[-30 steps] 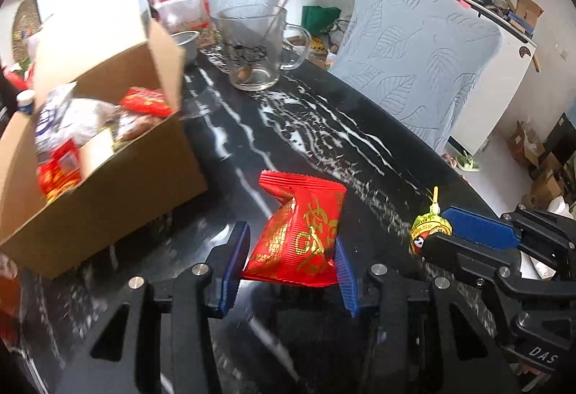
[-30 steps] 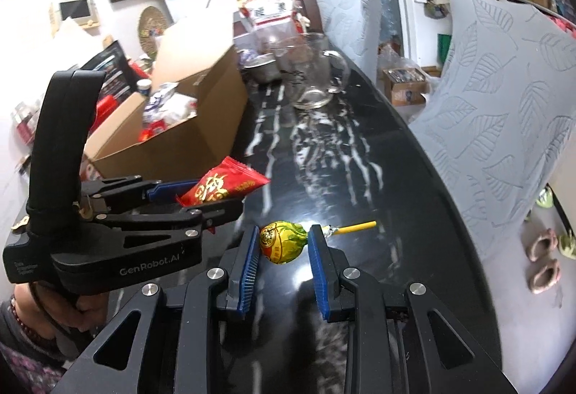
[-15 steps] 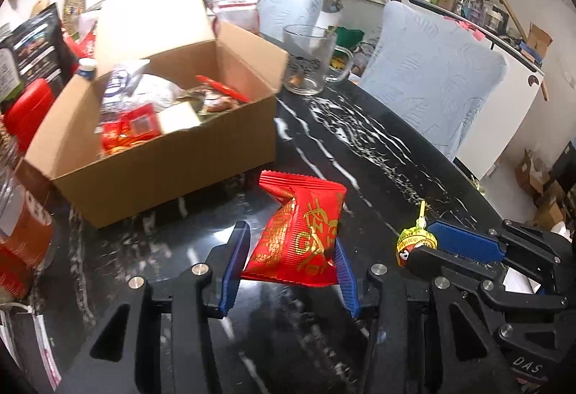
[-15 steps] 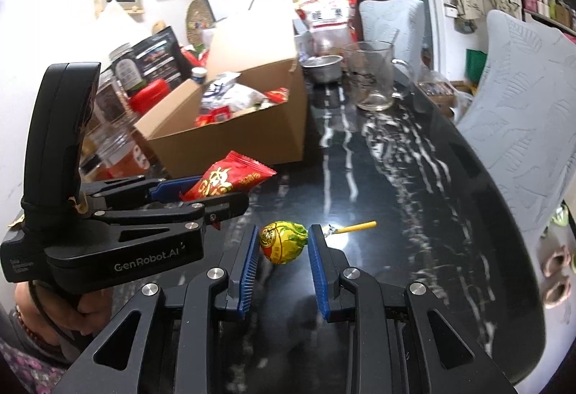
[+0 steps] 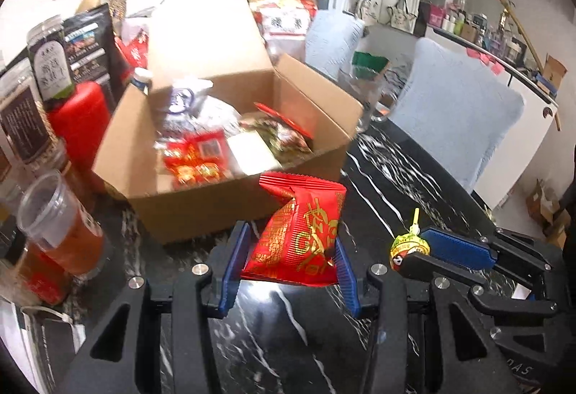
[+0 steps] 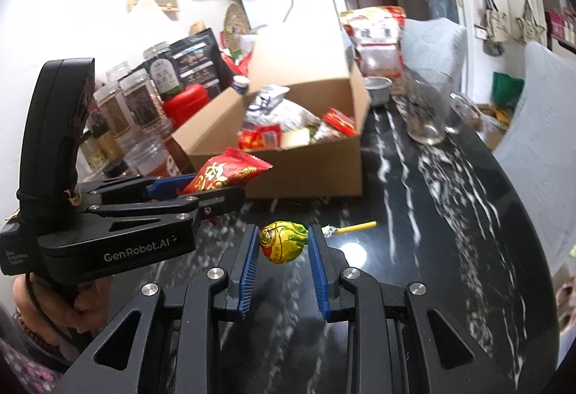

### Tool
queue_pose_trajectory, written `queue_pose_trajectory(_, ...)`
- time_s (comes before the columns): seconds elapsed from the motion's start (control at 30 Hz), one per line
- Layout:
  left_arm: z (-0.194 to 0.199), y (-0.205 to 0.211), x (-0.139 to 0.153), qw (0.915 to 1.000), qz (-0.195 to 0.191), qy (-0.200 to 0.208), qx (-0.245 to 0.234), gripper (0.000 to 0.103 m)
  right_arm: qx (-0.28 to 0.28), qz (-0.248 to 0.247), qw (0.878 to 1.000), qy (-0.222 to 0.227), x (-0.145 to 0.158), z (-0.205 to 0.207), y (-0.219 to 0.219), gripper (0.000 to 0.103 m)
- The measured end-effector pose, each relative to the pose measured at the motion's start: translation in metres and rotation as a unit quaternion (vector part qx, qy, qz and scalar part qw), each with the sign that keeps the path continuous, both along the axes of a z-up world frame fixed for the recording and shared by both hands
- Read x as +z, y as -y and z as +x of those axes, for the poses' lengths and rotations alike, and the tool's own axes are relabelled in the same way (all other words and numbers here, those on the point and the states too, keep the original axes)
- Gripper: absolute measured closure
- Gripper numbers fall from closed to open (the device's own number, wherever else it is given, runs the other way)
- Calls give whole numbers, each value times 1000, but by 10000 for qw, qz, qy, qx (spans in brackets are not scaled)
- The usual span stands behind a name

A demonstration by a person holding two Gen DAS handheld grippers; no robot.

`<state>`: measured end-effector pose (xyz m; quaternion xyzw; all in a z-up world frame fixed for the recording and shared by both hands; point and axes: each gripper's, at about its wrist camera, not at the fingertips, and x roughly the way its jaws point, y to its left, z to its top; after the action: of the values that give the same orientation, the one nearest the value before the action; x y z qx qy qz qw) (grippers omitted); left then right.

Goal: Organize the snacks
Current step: 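Carry the red candy bag over the box with the left tool while the right tool carries the lollipop, then lower the red candy bag into the box with the left tool while the right tool drops the lollipop in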

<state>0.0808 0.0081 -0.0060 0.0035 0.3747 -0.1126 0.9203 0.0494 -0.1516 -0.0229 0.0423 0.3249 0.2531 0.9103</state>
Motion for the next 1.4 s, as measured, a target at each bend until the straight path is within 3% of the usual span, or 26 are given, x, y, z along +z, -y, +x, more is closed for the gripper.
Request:
queue_pose_trajectory(0.73, 80, -36, 46, 9973, -55, 672, 297, 58, 536, -114, 9970, 539, 46, 100, -46, 75)
queue_pose_trajectory(1.0, 112, -49, 37, 9967, -49, 619, 522, 58, 729, -215, 9957, 531, 41, 137, -62, 75)
queue_pose_trajectory(1.4, 149, -61, -4, 9968, 173, 147, 761, 58, 856, -399, 9955, 80, 2, 179, -79, 75)
